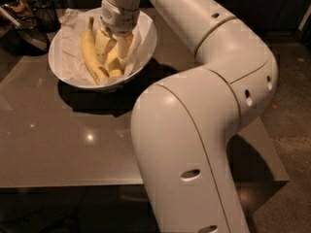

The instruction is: Pick banana from white bowl

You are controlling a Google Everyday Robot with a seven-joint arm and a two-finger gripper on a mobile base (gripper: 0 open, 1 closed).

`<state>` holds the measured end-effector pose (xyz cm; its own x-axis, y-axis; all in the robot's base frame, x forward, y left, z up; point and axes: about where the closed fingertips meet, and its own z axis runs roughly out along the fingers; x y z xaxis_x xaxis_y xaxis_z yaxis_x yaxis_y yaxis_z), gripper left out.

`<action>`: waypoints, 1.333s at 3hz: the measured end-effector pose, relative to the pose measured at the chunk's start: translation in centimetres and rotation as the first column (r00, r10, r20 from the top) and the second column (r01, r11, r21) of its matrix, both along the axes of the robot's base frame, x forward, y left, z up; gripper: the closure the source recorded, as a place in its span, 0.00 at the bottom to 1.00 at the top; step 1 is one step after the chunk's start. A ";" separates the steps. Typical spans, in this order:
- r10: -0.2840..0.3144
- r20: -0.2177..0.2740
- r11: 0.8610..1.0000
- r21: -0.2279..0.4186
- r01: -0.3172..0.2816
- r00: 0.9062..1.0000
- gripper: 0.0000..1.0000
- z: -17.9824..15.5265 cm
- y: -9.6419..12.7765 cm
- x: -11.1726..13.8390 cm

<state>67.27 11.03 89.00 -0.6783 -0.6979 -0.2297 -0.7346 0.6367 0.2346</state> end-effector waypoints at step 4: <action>-0.014 -0.021 1.000 -0.010 0.014 1.000 0.45 -1.7 0.0 1.2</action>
Offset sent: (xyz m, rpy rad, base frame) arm -0.0074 -0.0186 -0.0045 -0.0672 0.0724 0.0052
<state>68.47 11.04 87.29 -0.6927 -0.6905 -0.2080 -0.7204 0.6493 0.2437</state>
